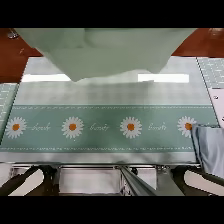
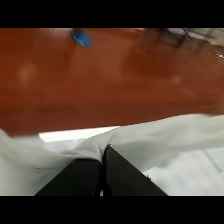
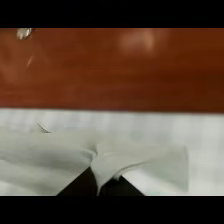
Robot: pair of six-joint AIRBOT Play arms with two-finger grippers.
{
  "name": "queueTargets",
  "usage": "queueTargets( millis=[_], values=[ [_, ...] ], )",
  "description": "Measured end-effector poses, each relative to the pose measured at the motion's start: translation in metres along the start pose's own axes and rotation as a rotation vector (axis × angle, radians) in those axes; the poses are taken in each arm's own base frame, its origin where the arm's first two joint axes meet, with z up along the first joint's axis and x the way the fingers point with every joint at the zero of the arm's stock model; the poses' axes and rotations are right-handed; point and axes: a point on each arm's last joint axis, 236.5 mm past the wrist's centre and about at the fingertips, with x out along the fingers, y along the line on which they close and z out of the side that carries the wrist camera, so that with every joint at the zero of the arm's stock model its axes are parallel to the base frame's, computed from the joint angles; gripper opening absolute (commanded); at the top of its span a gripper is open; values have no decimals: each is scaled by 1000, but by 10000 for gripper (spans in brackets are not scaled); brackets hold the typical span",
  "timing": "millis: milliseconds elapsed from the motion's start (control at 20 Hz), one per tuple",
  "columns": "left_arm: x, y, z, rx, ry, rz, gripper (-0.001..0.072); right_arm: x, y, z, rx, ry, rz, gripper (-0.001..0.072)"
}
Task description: Fold the shirts.
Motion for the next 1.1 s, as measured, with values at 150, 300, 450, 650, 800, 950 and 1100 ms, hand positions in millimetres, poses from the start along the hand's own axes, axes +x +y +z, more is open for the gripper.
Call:
queueTargets(
  millis=[150, 300, 450, 650, 800, 950, 1100],
  values=[
    [-65, -39, 50, 196, -121, 129, 21, -78, 48, 16, -115, -136, -41, 18],
    [-128, -67, 70, 327, -210, 271, 21, -145, 85, 10, -204, -232, -92, 19],
    [-184, -90, 69, 415, -261, 390, 21, -195, 110, -12, -263, -272, -142, 19],
    [-219, -111, 48, 445, -273, 421, 21, -235, 125, -42, -298, -282, -194, 19],
    [-208, -99, 23, 405, -205, 406, 21, -230, 120, -64, -273, -223, -194, 19],
    [-169, -63, -10, 328, -79, 397, 21, -193, 97, -88, -206, -102, -168, 19],
    [-111, -17, -51, 224, 69, 366, 21, -132, 51, -115, -98, 34, -162, 19]
  ],
)
